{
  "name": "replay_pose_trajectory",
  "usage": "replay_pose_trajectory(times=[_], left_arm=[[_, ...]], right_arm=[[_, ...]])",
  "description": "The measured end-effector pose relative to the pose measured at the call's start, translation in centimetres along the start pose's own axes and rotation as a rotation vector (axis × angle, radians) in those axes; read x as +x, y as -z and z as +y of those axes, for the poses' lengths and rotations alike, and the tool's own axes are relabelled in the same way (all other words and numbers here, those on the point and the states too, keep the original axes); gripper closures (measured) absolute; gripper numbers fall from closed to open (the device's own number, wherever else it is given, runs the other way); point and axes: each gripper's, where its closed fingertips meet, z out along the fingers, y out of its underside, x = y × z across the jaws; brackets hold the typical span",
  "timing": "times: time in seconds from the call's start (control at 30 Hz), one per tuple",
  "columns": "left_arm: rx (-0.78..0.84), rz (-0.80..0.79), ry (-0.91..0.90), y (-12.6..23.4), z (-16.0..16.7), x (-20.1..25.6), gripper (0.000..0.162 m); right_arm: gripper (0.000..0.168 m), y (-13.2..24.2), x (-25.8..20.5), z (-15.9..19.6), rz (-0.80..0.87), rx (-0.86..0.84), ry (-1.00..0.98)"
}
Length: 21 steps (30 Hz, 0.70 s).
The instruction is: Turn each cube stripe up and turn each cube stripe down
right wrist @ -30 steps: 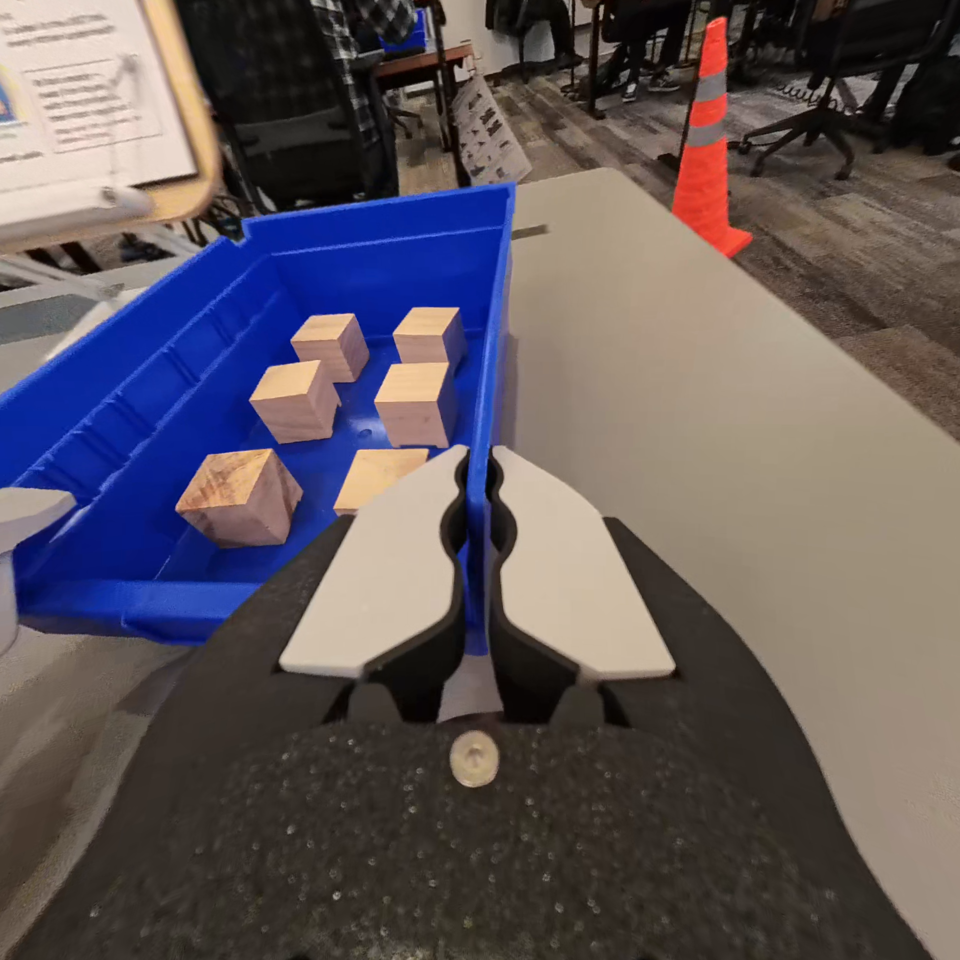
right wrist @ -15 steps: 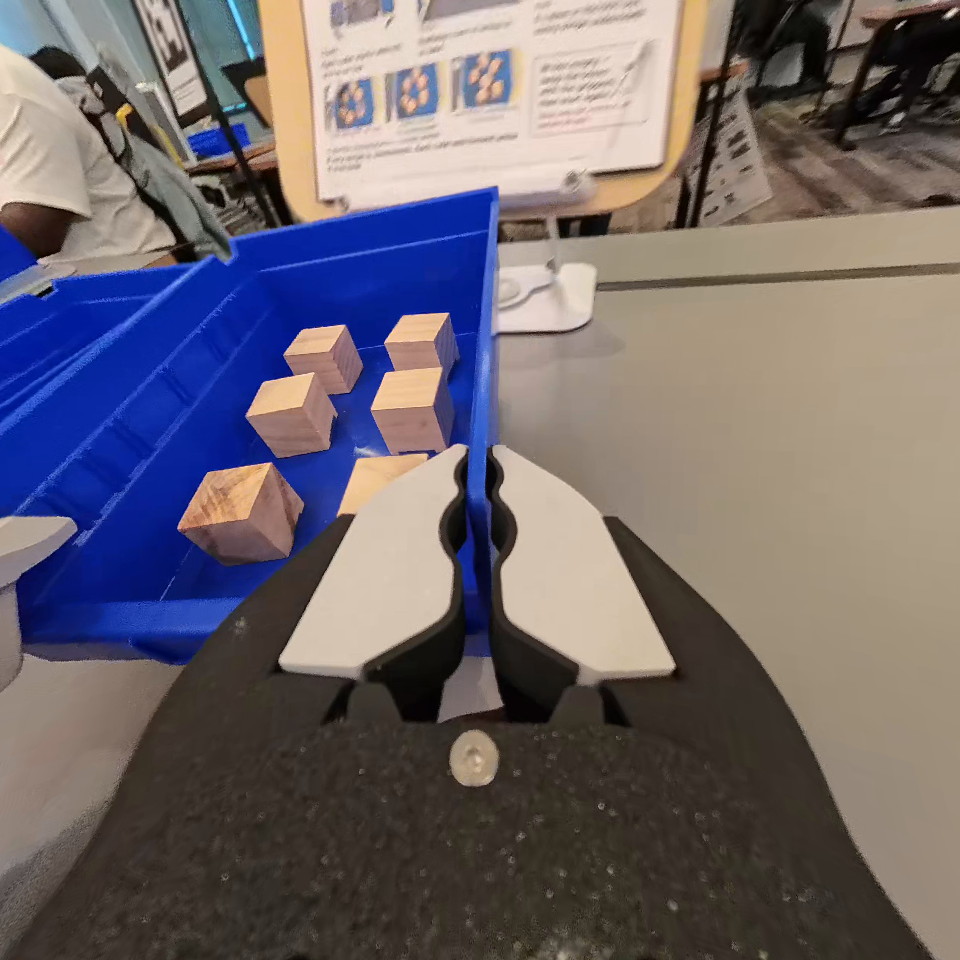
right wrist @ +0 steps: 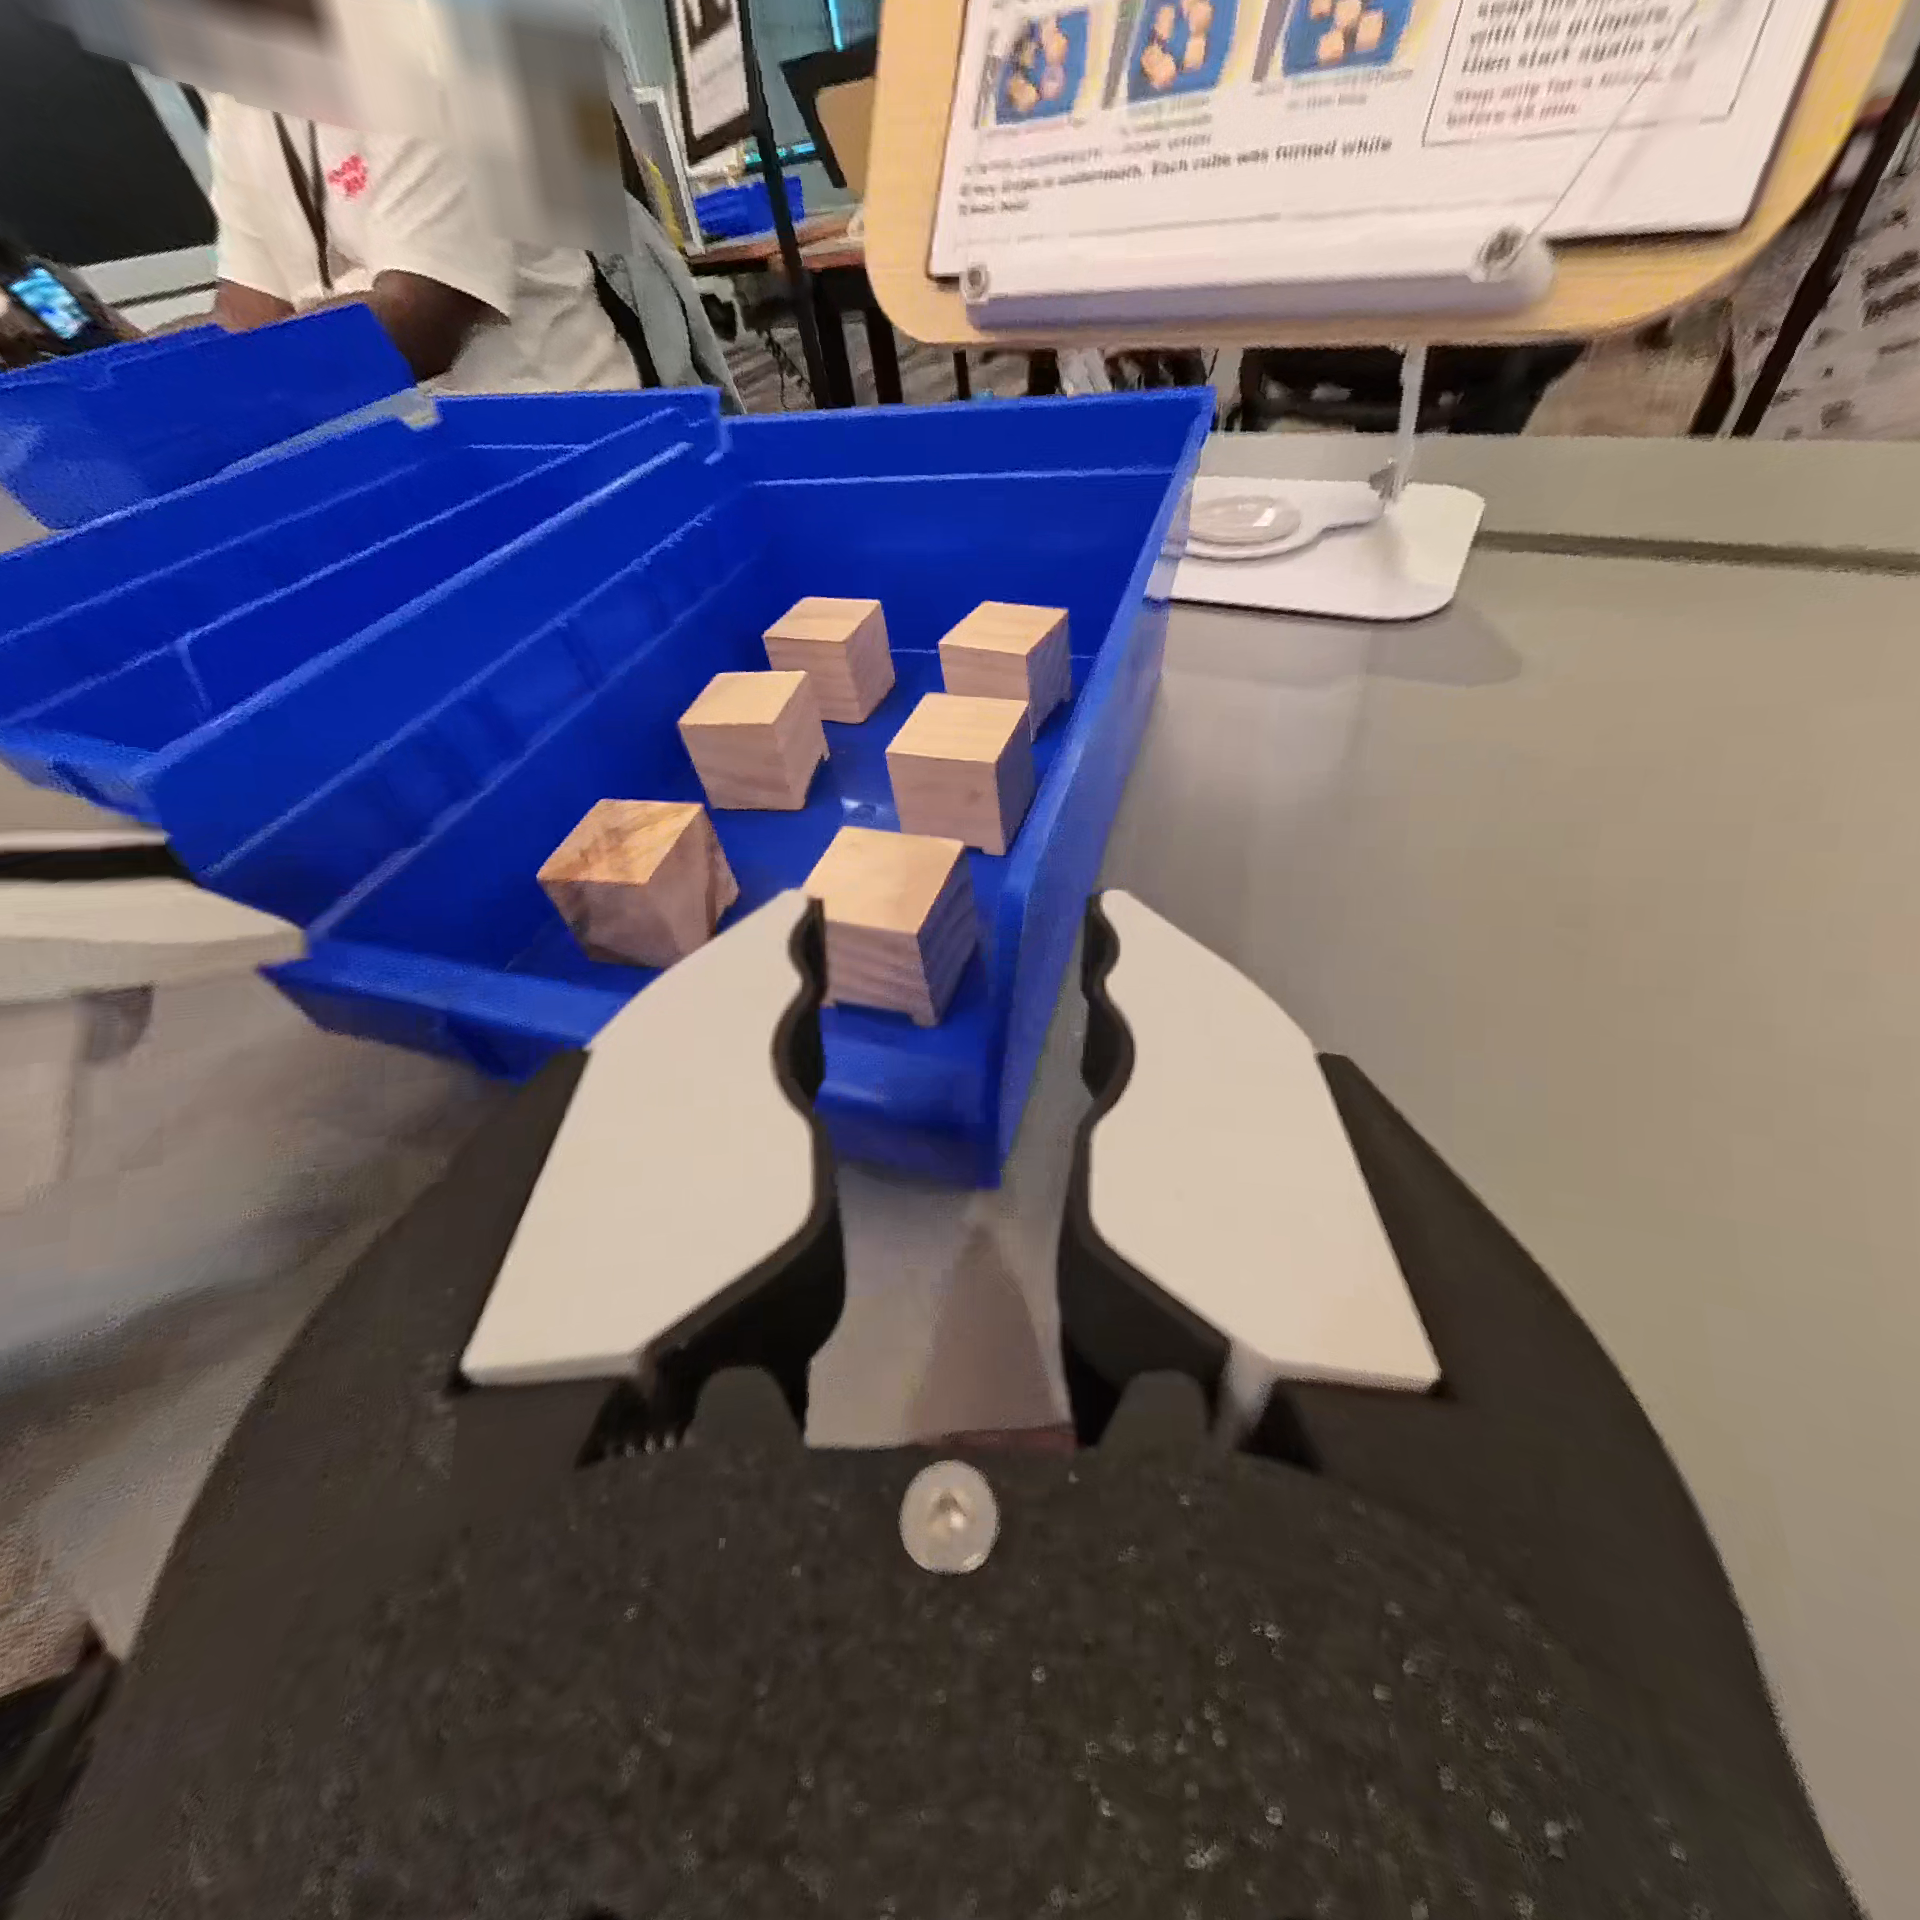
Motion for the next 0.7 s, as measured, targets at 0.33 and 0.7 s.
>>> replay_pose_trajectory(times=[0.33, 0.7], left_arm=[[0.178, -0.284, 0.023, 13.6, -5.7, -20.2, 0.085], [0.048, -0.412, 0.041, 7.5, -7.4, -31.7, 0.096]], right_arm=[[0.143, 3.5, -7.3, 0.1, -0.133, 0.085, 0.193], [0.146, 3.0, -9.8, 1.5, -0.198, 0.047, 0.241]])
